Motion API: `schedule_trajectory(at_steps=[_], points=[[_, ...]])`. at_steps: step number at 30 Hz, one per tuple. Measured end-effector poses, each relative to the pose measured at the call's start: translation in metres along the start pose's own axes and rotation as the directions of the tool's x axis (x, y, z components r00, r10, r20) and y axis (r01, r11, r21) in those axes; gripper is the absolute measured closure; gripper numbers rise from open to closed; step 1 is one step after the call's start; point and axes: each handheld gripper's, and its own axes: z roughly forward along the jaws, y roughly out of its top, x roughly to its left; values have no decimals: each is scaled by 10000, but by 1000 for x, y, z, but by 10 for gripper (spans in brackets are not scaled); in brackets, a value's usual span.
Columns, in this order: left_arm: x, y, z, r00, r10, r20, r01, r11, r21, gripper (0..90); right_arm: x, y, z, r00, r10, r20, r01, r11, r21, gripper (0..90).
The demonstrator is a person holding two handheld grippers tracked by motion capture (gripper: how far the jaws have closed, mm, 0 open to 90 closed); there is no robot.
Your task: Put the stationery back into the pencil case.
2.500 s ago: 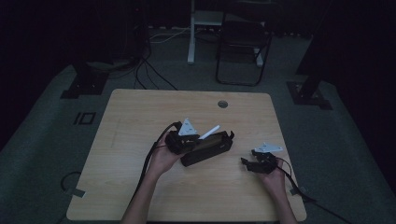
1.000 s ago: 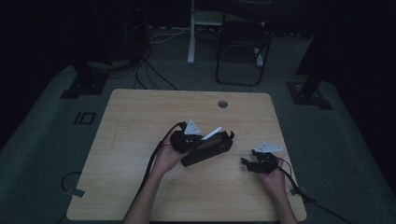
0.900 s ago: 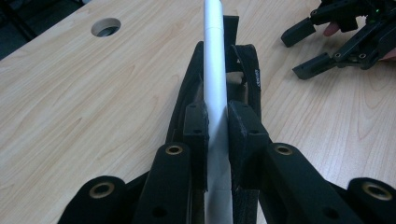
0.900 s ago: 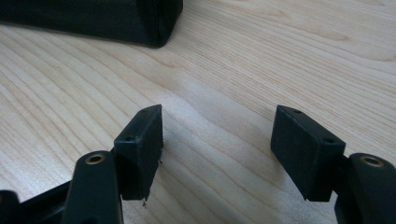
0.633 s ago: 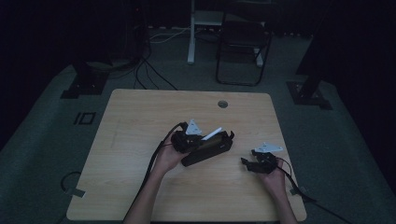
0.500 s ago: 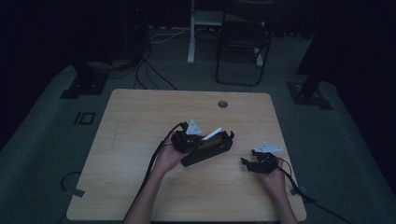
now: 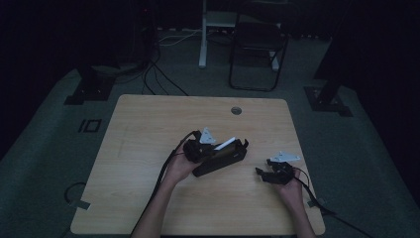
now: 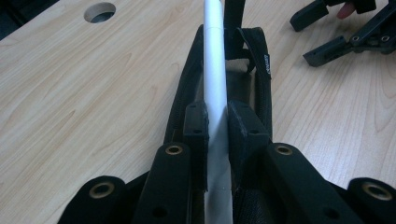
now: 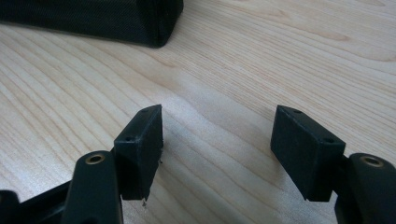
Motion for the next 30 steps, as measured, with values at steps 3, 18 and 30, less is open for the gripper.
schedule_trajectory(at_steps=[3, 18, 30], points=[[0, 0, 2, 10000, 21, 24, -21, 10000, 49, 787, 0, 0, 0, 10000, -5, -6, 5, 10000, 2, 341], [-2, 1, 10, 9999, 107, 111, -110, 9996, 262, 787, 0, 0, 0, 10000, -18, -17, 18, 10000, 3, 341], [-3, 2, 7, 10000, 0, 69, 0, 10000, 79, 651, 0, 0, 0, 10000, -17, -22, 17, 10000, -3, 341]])
